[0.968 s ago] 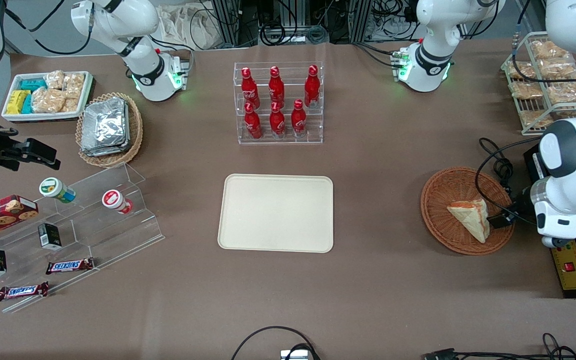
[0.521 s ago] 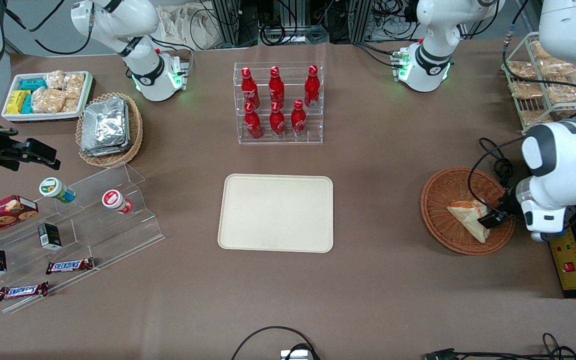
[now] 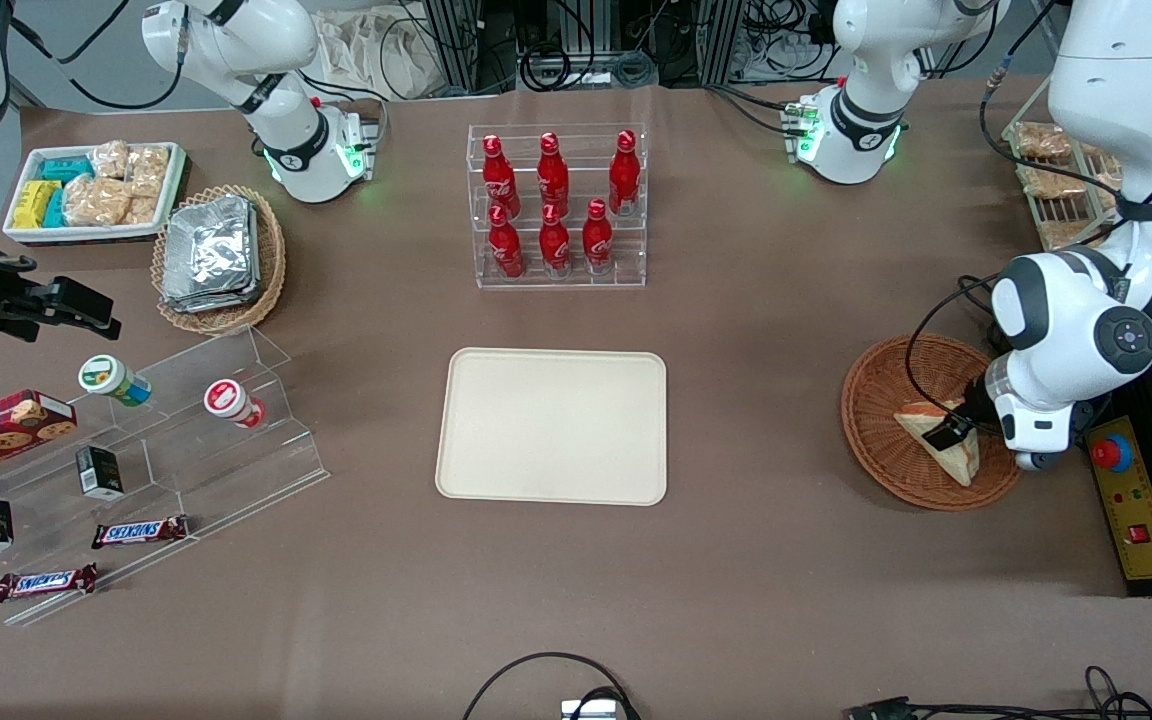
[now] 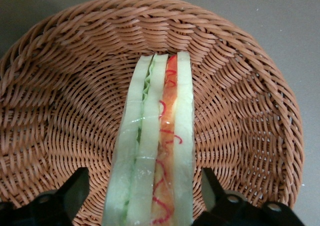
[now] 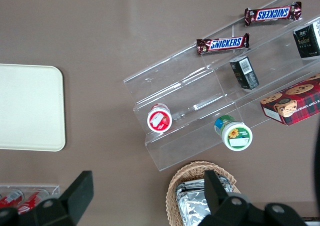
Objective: Place sandwich from basket to tray
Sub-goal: 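Close the left gripper on the sandwich's wrapped edge, then lift the sandwich out of the basket with the left gripper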
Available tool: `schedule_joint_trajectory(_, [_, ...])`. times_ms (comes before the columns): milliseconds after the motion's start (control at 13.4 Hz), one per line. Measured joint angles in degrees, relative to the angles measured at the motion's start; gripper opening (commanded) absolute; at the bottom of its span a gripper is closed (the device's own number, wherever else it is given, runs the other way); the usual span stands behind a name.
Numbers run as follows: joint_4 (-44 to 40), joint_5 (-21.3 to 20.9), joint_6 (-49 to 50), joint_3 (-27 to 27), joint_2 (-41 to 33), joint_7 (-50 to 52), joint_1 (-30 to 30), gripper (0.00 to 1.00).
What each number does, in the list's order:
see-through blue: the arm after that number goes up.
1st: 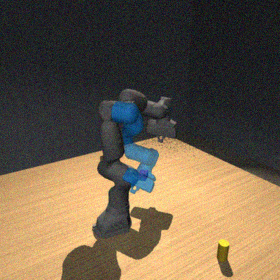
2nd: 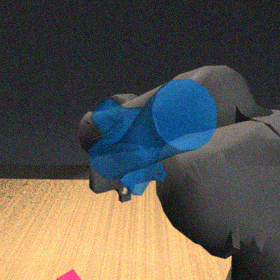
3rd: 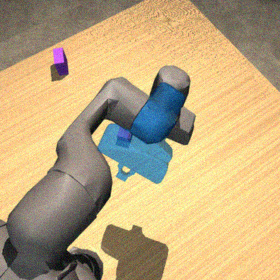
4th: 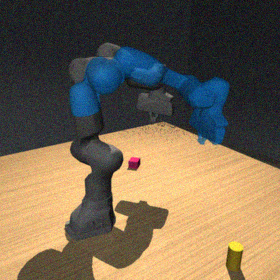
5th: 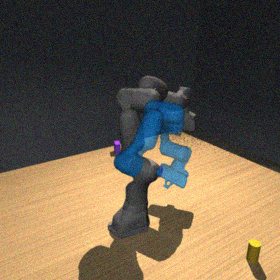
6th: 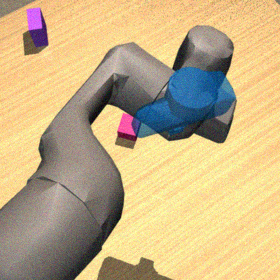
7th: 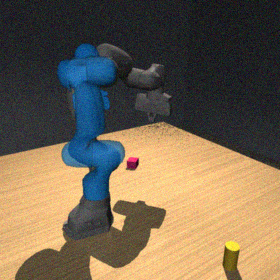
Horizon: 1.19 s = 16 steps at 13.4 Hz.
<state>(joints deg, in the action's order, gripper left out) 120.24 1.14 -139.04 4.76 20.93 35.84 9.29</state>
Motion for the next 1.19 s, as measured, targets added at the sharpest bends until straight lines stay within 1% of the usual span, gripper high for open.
schedule_joint_trajectory(298, [-1.2, 0.0, 0.0, 0.1, -0.5, -0.1, -0.1, 0.00])
schedule_joint_trajectory(447, [-3.4, 0.0, 3.0, 0.1, -1.4, -0.4, -0.1, 0.00])
schedule_joint_trajectory(670, [-10.1, 0.0, 15.2, 0.1, -4.0, -3.9, -0.1, 0.00])
schedule_joint_trajectory(968, [-23.8, -0.3, 31.7, 0.7, -5.4, -9.7, -1.4, 0.00])
schedule_joint_trajectory(1043, [-26.7, -1.3, 34.4, 0.9, -5.4, -10.9, -2.8, 0.00])
schedule_joint_trajectory(1191, [-31.1, -5.6, 38.9, 1.3, -5.2, -13.3, -8.0, 0.00])
